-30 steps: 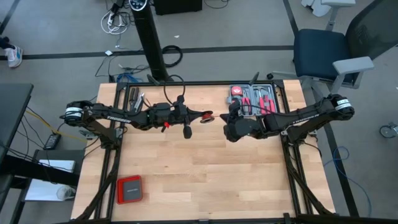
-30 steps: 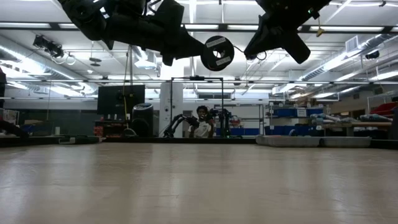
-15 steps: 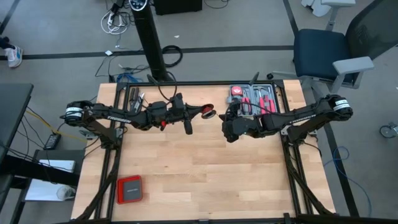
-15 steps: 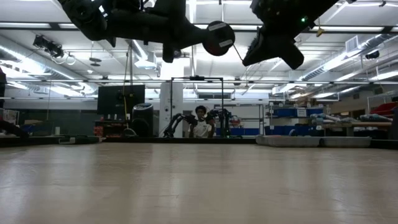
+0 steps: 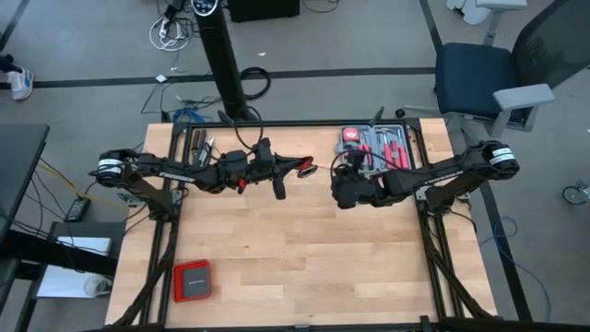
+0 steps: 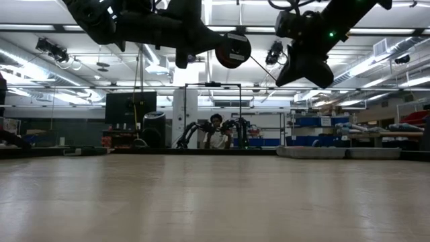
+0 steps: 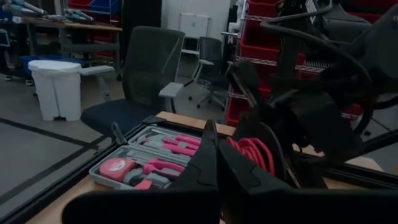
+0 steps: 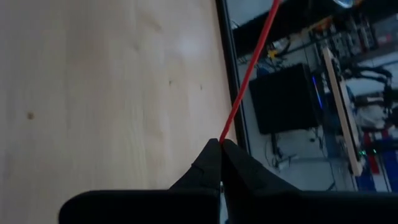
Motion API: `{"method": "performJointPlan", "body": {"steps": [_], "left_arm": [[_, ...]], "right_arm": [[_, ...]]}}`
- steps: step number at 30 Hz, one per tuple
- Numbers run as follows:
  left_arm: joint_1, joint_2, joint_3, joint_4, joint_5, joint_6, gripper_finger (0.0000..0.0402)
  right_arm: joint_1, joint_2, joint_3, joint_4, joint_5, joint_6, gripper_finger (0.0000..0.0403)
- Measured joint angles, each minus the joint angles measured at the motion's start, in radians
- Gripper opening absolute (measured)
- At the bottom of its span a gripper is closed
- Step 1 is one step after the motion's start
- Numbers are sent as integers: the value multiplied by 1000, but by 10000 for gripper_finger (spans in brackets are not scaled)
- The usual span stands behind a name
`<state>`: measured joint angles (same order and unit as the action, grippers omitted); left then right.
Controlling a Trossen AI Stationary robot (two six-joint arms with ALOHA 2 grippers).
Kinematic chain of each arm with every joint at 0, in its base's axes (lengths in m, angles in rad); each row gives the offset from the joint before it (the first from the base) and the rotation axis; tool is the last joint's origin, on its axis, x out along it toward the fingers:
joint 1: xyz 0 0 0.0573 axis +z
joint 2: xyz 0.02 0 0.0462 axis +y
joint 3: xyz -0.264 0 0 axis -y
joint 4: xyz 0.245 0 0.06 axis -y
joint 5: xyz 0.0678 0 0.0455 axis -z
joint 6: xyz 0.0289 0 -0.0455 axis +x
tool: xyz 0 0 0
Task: Coil cords
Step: Coil the red cable wire onto the black spool
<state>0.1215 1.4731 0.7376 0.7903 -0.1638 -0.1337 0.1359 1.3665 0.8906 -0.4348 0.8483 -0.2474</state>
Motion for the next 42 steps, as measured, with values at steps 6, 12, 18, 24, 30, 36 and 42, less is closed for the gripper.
{"method": "performJointPlan", "body": {"steps": [6,12,18,24,30,36,42], "left_arm": [[-3,0,0,1,-3,5,0],[-16,0,0,11,-46,33,0],[-23,-2,1,24,-100,52,0],[-40,-2,2,76,-123,91,0],[-59,-2,2,72,-180,120,0],[-64,-2,2,71,-200,130,0],[-65,-2,2,73,-197,129,0]], "right_arm": [[-18,1,0,-36,10,45,0],[-21,1,-2,-12,-32,41,0],[-19,5,-5,85,-105,39,0],[-19,69,-5,278,-165,23,0],[-14,162,-4,506,-136,6,0],[8,237,-4,739,-89,-41,0],[27,284,-2,883,-83,-81,0]]}}
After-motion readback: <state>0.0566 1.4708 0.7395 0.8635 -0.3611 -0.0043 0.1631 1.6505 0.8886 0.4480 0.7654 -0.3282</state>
